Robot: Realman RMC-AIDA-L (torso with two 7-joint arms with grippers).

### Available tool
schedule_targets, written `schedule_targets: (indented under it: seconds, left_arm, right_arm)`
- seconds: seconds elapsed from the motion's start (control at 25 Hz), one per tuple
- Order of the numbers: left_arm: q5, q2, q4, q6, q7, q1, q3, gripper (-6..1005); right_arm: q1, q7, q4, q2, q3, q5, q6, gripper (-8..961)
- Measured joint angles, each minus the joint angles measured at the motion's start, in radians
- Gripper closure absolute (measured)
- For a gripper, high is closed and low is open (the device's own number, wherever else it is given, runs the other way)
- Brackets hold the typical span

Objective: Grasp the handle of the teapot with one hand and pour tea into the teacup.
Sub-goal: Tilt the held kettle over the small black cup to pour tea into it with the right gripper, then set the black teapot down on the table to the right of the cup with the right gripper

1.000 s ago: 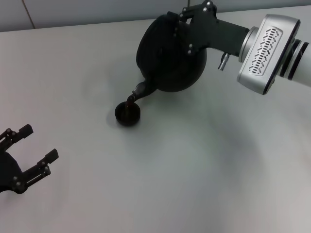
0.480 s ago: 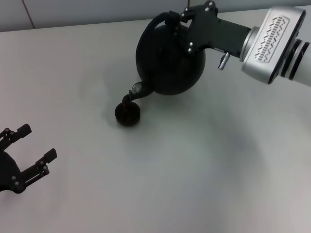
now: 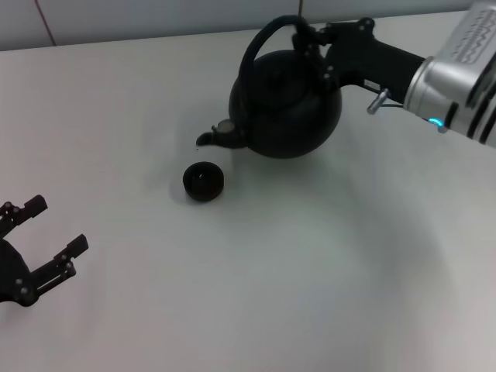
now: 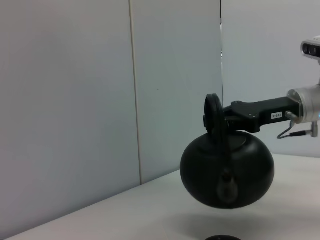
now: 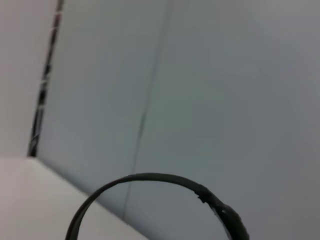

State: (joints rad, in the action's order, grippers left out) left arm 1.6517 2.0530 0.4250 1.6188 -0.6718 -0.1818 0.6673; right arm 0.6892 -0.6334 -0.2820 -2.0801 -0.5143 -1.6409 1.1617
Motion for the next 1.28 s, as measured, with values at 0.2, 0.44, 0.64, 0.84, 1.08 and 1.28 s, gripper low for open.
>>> schedule_targets:
  seconds: [0.2,0.44,0.64,0.84,1.08,1.28]
  left_arm:
    - [0.0,0.003,0.0,0.003,0.0,-0.002,0.0,201]
    - [0.0,0.004,0.0,0.008,0.0,-0.004,0.001,201]
    - [0.0,0.004,0.0,0.014,0.0,-0.006,0.002,201]
    - [0.001,0.004,0.0,0.015,0.0,-0.008,0.002,201]
    - [0.002,0.004,0.0,0.016,0.0,-0.013,0.002,201]
    - [0.002,0.004,0.0,0.016,0.0,-0.015,0.002,201]
  right_arm:
    - [-0.043,-0.075,0.006,0.0,0.003,0.083,0.012,782]
    - [-0.101,-0.119,0.013,-0.002,0.005,0.162,0.035,774]
    - [-0.14,-0.115,0.013,-0.003,0.005,0.187,0.045,767]
    - [-0.172,-0.084,0.015,-0.005,0.006,0.208,0.048,760]
    - [-0.196,0.065,0.074,-0.006,0.007,0.248,0.05,752]
    - [-0.212,0.158,0.123,-0.004,0.008,0.3,0.072,745]
